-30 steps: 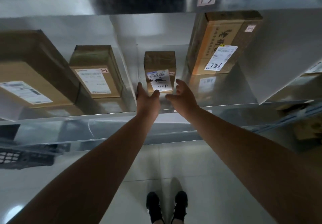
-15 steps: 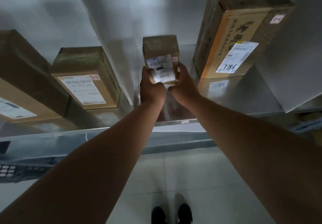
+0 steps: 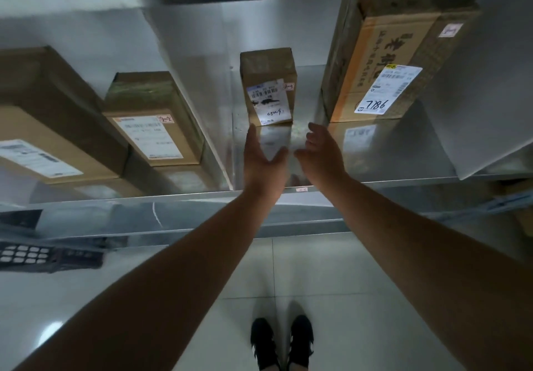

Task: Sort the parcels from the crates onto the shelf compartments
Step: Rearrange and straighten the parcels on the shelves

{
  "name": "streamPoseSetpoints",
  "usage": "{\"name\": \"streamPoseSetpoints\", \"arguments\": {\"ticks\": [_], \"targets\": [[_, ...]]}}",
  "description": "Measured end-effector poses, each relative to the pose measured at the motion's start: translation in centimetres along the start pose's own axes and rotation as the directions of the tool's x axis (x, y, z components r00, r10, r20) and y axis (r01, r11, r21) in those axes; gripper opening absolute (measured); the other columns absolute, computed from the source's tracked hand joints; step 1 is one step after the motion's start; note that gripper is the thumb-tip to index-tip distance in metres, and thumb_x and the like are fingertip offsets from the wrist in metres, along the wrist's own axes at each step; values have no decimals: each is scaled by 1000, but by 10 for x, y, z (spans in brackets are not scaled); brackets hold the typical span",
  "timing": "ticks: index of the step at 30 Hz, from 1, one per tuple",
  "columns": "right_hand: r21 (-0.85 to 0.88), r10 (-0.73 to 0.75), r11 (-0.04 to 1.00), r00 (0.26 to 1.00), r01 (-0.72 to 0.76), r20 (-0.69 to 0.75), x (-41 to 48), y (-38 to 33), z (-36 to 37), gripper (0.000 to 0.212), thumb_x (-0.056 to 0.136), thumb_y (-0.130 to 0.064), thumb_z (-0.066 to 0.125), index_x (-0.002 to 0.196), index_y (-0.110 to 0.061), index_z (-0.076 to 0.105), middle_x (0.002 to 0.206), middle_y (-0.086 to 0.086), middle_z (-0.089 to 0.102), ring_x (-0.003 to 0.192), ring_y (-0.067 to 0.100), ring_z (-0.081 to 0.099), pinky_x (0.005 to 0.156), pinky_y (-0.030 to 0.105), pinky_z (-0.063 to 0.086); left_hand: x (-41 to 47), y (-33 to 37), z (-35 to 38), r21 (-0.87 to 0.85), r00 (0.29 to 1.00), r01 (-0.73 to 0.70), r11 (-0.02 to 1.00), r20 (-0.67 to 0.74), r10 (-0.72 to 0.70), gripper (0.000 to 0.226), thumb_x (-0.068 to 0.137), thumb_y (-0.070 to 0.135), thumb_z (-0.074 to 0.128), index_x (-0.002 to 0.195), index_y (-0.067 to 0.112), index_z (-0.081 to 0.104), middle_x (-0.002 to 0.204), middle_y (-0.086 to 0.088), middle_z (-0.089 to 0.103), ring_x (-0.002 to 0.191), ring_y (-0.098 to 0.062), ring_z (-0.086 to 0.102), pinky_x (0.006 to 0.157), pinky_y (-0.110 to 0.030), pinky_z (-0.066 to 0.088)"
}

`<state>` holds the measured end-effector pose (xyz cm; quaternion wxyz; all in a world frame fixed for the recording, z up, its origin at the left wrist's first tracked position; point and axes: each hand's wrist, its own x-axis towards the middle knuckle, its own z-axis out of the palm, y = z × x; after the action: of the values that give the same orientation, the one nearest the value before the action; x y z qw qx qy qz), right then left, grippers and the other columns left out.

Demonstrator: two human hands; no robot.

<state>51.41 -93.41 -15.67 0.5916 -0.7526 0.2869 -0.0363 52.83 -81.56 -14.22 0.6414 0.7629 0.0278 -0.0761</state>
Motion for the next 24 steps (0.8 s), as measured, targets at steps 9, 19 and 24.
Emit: {"name": "streamPoseSetpoints", "arguments": {"ticks": [9,19,24], "targets": [[126,-145,983,986,135,77,-111,-32,-14,28,93,1,71,120,-6,71,109,2,78,107,15,75,105,33,56,-88,-2,-54,73,1000,20,997,4,-21,46,104,19,65,148,25,53,144,12,56,131,-9,53,106,-23,44],[-68,-213,964,903,256,374,-176,-57,72,34,100,-15,69,134,-12,69,133,0,72,121,11,67,109,25,51,-90,-5,-160,117,981,57,991,-192,-34,45,105,33,63,147,24,51,139,14,57,122,-1,56,92,-7,39],[-122,-172,968,935,218,311,-158,-71,135,48,99,-26,69,146,-19,58,149,0,62,135,13,58,115,32,47,-51,-8,-222,59,977,106,993,-193,-93,50,100,16,71,146,19,52,143,6,61,130,-15,58,91,-3,46]]}}
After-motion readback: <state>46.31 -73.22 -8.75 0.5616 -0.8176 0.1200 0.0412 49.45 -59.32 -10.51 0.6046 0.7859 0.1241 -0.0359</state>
